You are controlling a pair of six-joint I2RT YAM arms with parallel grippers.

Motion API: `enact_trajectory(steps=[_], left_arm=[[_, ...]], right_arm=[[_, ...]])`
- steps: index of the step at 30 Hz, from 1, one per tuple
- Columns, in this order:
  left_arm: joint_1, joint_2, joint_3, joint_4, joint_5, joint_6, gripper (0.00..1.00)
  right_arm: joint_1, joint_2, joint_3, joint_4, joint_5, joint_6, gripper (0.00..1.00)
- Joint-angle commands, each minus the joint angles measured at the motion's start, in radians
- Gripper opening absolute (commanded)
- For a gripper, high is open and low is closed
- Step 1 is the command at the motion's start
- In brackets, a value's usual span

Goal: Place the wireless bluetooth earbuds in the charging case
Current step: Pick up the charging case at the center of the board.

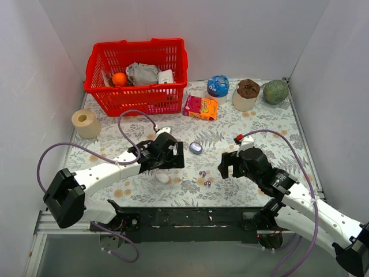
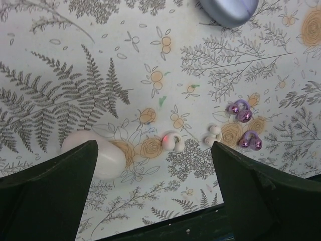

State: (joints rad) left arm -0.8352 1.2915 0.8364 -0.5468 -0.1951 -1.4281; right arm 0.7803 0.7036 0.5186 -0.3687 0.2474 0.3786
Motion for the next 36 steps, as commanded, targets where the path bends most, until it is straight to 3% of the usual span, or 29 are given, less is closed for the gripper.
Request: enact_trajectory(steps=[1,7,15,20,25,30,36], left_arm=[[-0.004,0.04,0.111,0.015,-0.012,0.141,0.98],[-0.001,0.121,0.199,0.136,0.108,0.33,0.98],[0.001,0.331,0.322,0.143,-0.047,0.445,0.98],[0.045,0.367,0.358,0.148,0.031,0.489,0.98],[0.061,0.348,0.362,0.171,0.098,0.498,0.98],[0.08,0.339,0.322,0.189,0.04,0.398,0.98],[0.104,0.218,0.199,0.193,-0.015,0.267,0.96]], right_arm=[[0.002,-0.02,0.014,0.047,-0.042,-0.01,0.95],[0.002,0.013,0.113,-0.051,-0.037,-0.023,0.94],[0.002,-0.026,0.169,-0.093,-0.05,-0.035,0.93],[0.002,-0.023,0.182,-0.102,-0.065,-0.037,0.93],[0.002,-0.027,0.187,-0.111,-0.066,-0.043,0.93],[0.002,-0.017,0.141,-0.076,-0.053,-0.03,0.93],[0.002,0.057,0.041,0.065,-0.079,0.045,0.71]])
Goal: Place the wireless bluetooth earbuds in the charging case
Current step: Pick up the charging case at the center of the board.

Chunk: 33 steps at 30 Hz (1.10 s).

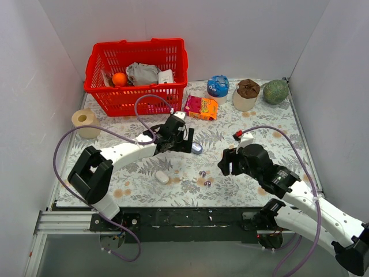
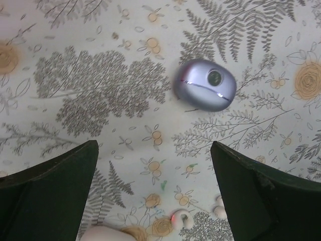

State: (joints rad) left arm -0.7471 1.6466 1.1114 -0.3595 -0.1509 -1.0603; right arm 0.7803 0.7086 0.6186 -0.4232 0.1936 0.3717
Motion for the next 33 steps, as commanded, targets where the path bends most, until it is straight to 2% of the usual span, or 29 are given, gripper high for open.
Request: enact_trajectory(steps=[1,5,8,9,11,12,14,15,24,33], left_arm=[[0.015,-0.168,-0.096,0.004,-0.067,-0.13,0.96],[0.015,-0.301,-0.171,-0.031,-0.087,-0.177,0.96],[0.015,-0.373,-0.205,-0.081,-0.108,-0.216,0.96],[0.015,-0.405,-0.214,-0.09,-0.113,-0.224,0.96],[0.015,-0.441,-0.246,-0.099,-0.125,-0.237,0.95],[0.015,-0.456,-0.257,-0.102,-0.128,-0.242,0.95],[0.015,-0.495,-0.274,-0.113,-0.142,-0.248,0.94],[0.015,-0.505,-0.278,-0.117,-0.142,-0.251,0.95],[0.015,-0.545,-0.295,-0.137,-0.145,-0.245,0.93],[0.015,-0.567,-0.305,-0.15,-0.165,-0.23,0.93]], right_arm=[[0.002,0.066,-0.069,0.139,-0.039,0.059,0.65],[0.002,0.153,-0.092,0.248,-0.094,0.075,0.57],[0.002,0.242,-0.092,0.339,-0.12,0.085,0.46],[0.002,0.291,-0.089,0.386,-0.129,0.093,0.38],[0.002,0.34,-0.073,0.414,-0.16,0.101,0.29],[0.002,0.386,-0.068,0.463,-0.174,0.105,0.19],[0.002,0.434,-0.048,0.497,-0.186,0.107,0.12],[0.002,0.484,-0.039,0.509,-0.186,0.105,0.03],[0.001,0.722,0.062,0.578,-0.18,0.098,0.01],[-0.032,0.781,0.076,0.592,-0.097,0.108,0.01]])
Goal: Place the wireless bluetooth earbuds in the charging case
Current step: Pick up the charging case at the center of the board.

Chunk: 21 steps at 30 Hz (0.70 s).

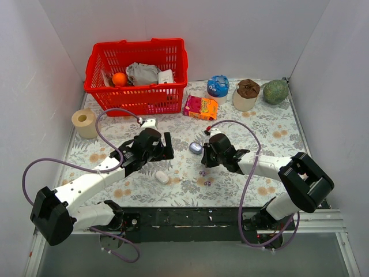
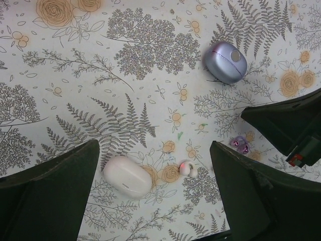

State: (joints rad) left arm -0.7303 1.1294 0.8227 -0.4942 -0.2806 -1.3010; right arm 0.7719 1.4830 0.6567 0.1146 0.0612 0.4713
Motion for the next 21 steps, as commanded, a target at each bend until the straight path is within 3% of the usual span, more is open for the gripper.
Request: enact_trajectory(steps=[1,13,21], left_arm=[[-0.001,-0.052,-0.019,-0.017,-0.037,0.012,0.93],[-0.001,-0.062,-0.082,-0.084,0.004,-0.067,0.93],[-0.001,-0.109,-0.122,-0.086,0.014,-0.107,0.93]], right_arm=[[-0.023,0.007,0.041,0.056,0.022,0.001,0.01],[-0.036,0.011,0.015,0.054,0.025,0.01,0.01],[-0.172,0.022,0.037,0.085,-0.017,0.009,0.01]])
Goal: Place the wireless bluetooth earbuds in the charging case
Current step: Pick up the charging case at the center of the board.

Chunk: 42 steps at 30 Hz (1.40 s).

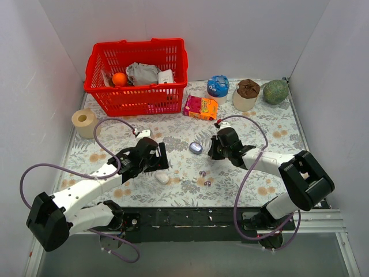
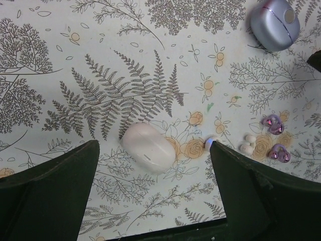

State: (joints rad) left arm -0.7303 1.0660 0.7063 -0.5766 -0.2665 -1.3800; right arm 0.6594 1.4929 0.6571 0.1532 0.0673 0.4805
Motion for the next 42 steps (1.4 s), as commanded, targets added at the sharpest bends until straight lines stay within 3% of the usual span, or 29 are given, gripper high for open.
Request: enact_trajectory(steps=[1,6,10,14,21,24,42], left_arm=[[-0.001,-0.046,-0.004,-0.008,-0.003,-0.028,0.93],[-0.001,-0.047,0.001,-0.029,-0.01,-0.025,0.93],[-0.001,0.004,0.022,-0.048,0.076,0.012,0.93],[-0.038,0.121,0.068,-0.112,0.15,-0.002,0.96],[-0.09,0.181,0.071,-0.186,0.078,-0.079,0.98],[-0.092,0.176,0.062,-0.175,0.069,-0.088,0.98],[-0.096,0.4,0.156,-0.167,0.015,0.039,0.97]], right_arm=[[-0.064,0.023,0.062,0.042,-0.024,-0.005,0.01],[-0.073,0.084,0.108,0.039,-0.046,-0.014,0.01],[-0.072,0.057,0.093,0.026,-0.06,-0.003,0.01],[-0.07,-0.058,0.056,-0.027,-0.093,-0.011,0.01],[-0.044,-0.287,-0.031,-0.138,-0.144,-0.028,0.24],[-0.026,-0.373,-0.065,-0.152,-0.173,-0.025,0.28],[-0.006,-0.608,-0.074,-0.345,-0.218,-0.074,0.31]])
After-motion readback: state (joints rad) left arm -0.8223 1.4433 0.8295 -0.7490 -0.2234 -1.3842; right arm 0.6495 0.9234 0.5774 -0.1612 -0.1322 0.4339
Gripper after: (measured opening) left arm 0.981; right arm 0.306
